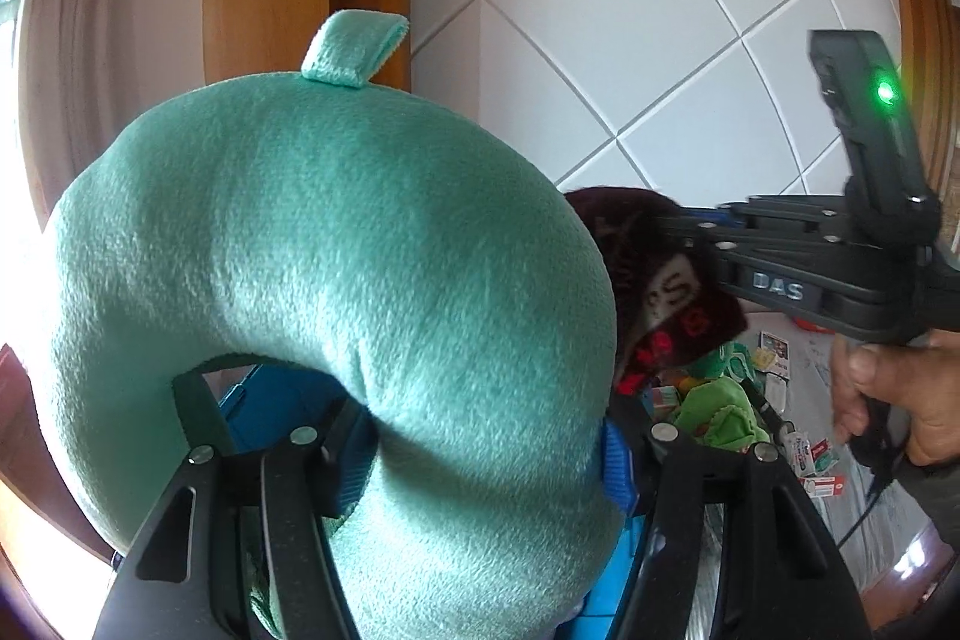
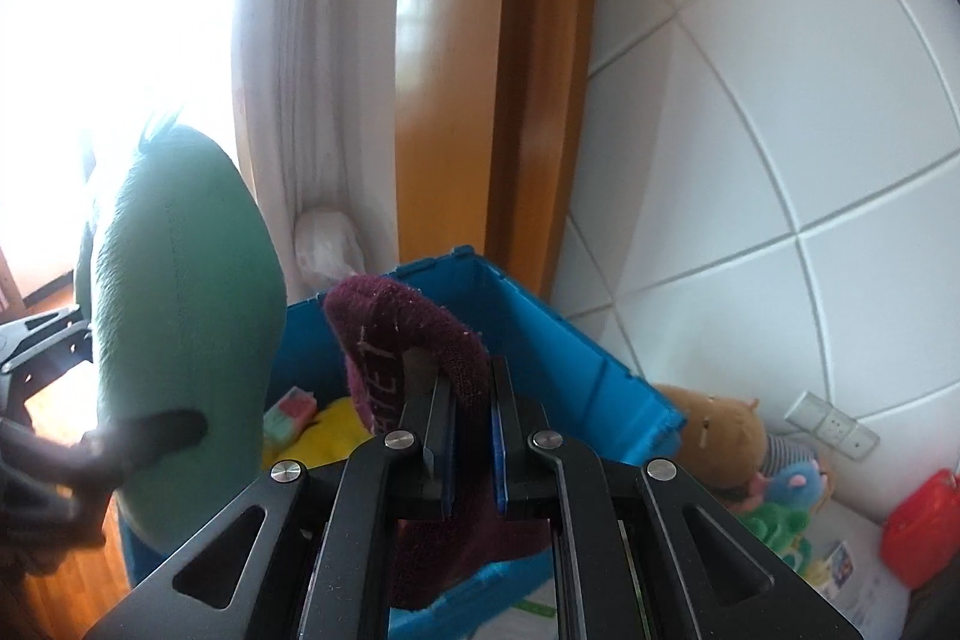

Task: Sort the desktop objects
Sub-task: 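Carry pillow and hat to the blue crate and release both inside, then grasp the green frog plush with the left gripper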

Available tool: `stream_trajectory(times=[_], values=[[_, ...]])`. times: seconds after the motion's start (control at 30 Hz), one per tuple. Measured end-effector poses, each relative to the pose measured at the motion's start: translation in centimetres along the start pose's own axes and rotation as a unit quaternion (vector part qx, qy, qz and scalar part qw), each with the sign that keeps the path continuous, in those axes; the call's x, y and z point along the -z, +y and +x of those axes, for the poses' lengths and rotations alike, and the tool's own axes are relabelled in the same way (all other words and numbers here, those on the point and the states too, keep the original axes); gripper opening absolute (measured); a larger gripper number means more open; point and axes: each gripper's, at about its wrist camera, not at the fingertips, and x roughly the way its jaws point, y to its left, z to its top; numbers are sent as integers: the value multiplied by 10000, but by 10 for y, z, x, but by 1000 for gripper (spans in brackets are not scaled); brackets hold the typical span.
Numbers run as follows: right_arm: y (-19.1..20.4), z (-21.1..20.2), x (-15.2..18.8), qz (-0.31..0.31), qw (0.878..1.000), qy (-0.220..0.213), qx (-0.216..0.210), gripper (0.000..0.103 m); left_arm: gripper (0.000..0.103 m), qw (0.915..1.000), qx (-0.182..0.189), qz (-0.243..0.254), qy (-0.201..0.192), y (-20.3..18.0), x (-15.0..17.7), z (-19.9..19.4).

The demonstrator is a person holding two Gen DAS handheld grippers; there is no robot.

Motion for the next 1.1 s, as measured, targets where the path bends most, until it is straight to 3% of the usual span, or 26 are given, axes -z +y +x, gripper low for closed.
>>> stream_trajectory(times=[0.07,0.13,0.17,0.2,0.23,0.27,0.43,0.5,0.57,0.73,0.87,1.1], values=[[1,11,-2,57,10000,42,20,9,82,9998,85,-115,110,10,0,8],[0,18,-3,111,9999,80,86,17,103,9991,146,-267,301,22,-1,18],[-1,23,-4,141,9997,119,132,50,103,9986,100,-310,412,27,1,23],[-3,27,-4,207,9996,115,156,102,103,9980,41,-347,525,32,3,27],[-6,28,-2,276,9994,148,159,98,103,9972,27,-429,618,38,6,31],[-8,27,1,308,9992,158,195,103,103,9963,43,-517,684,43,10,33],[-17,22,24,389,9984,205,367,103,103,9938,157,-599,927,50,27,38],[-23,24,33,437,9978,262,421,103,103,9955,-32,-414,847,31,15,49],[-29,27,37,514,9972,296,447,103,103,9962,-482,-189,701,34,0,48],[-29,28,28,526,9974,175,465,103,103,9969,-529,-306,486,45,-8,28],[-35,23,31,633,9968,74,477,103,103,9978,-359,-362,415,24,17,40],[-56,-18,70,861,9942,106,629,103,103,9980,541,-159,298,-81,37,60]])
